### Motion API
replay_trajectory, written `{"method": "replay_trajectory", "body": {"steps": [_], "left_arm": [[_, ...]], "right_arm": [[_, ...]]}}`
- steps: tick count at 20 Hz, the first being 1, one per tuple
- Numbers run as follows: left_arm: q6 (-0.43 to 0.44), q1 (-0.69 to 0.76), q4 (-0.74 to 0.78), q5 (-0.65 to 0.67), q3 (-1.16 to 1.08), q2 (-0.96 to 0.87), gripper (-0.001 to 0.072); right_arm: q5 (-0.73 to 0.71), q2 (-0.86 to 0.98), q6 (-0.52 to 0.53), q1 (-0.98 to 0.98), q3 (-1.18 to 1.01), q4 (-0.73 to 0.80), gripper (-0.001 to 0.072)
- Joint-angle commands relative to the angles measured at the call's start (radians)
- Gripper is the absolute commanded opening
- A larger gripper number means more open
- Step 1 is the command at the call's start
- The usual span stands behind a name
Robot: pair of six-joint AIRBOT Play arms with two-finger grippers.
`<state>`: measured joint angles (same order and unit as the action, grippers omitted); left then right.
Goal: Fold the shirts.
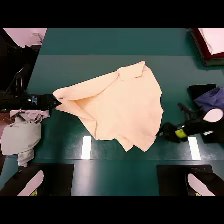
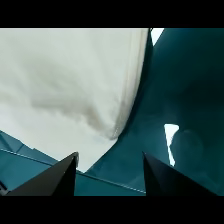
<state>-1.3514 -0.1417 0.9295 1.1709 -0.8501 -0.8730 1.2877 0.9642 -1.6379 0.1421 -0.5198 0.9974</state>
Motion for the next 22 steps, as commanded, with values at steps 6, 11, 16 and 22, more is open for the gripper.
{"method": "replay_trajectory", "body": {"steps": [6, 11, 16, 22], "left_arm": [[0.001, -0.006, 0.008, 0.036, -0.007, 0.005, 0.0025], [-0.003, -0.007, 0.008, 0.025, -0.117, 0.006, 0.0025], [-0.01, -0.007, 0.008, 0.014, -0.615, 0.005, 0.0025], [-0.01, -0.007, 0.011, -0.042, -1.204, 0.006, 0.0026]], "right_arm": [[-0.196, 0.151, -0.019, 0.201, -0.007, -0.067, 0.0331], [-0.167, 0.071, -0.022, 0.207, -0.148, 0.098, 0.0015], [-0.288, -0.2, -0.018, -0.026, -0.543, 0.131, 0.0014], [-0.364, -0.355, 0.159, -0.365, -1.077, 0.13, 0.0014]]}}
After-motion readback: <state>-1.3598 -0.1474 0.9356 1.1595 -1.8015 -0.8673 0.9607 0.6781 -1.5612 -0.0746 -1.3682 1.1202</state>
